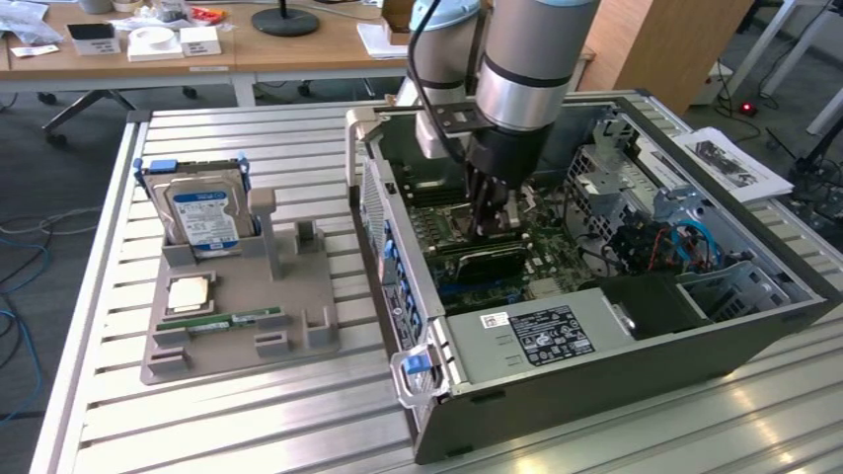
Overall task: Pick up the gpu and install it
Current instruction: 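Press down on the gpu until it lock into place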
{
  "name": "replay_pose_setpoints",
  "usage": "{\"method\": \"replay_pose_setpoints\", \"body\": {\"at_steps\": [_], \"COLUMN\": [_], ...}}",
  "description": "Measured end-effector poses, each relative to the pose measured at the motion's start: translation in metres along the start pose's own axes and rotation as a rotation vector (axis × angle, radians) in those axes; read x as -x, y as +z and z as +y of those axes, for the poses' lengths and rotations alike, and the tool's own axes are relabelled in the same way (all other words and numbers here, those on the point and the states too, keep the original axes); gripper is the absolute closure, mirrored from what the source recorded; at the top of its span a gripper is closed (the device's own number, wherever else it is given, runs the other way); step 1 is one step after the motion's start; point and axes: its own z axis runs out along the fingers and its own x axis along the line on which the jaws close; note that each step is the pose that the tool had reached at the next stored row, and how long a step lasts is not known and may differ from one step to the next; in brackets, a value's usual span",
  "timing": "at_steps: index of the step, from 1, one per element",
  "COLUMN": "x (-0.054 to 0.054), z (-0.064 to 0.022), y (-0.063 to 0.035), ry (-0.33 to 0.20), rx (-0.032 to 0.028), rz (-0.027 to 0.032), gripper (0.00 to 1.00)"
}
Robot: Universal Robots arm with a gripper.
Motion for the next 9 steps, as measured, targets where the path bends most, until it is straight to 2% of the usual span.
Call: {"method": "replay_pose_setpoints", "body": {"at_steps": [6,9], "x": [0.0003,0.0002], "z": [0.0007,0.0007], "y": [0.0082,0.0091], "ry": [0.000,0.000], "rx": [0.0000,0.0001], "rz": [0.0000,0.0003], "gripper": [0.89,0.89]}}
